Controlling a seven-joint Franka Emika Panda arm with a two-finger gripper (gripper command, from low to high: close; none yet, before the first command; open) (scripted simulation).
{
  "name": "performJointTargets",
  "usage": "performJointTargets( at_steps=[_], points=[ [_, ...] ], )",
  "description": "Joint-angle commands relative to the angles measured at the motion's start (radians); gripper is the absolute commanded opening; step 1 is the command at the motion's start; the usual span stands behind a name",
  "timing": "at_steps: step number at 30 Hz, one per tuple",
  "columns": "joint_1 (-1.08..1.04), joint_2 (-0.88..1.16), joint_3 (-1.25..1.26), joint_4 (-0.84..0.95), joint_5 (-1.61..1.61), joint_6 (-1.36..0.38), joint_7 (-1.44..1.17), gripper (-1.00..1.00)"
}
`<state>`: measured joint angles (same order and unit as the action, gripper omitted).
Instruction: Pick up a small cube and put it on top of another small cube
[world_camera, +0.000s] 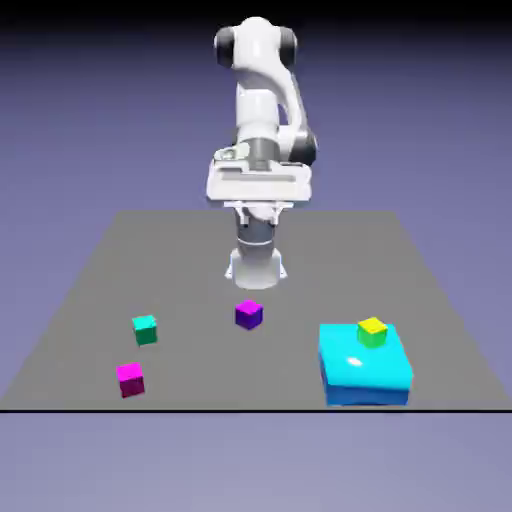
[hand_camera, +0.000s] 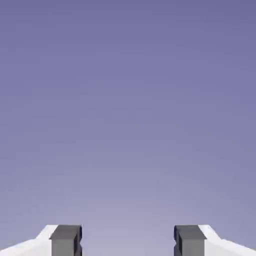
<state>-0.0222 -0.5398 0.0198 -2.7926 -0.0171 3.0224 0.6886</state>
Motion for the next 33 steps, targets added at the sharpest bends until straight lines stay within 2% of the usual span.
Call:
performJointTargets(
  at_steps=[1,33],
  points=[
    [-0.028,0.025,0.016,0.014,-0.014,-0.012,-0.044,0.0],
    [-0.935,0.827,0.542,0.476,-0.468,-0.399,-1.435,0.0]
  ],
)
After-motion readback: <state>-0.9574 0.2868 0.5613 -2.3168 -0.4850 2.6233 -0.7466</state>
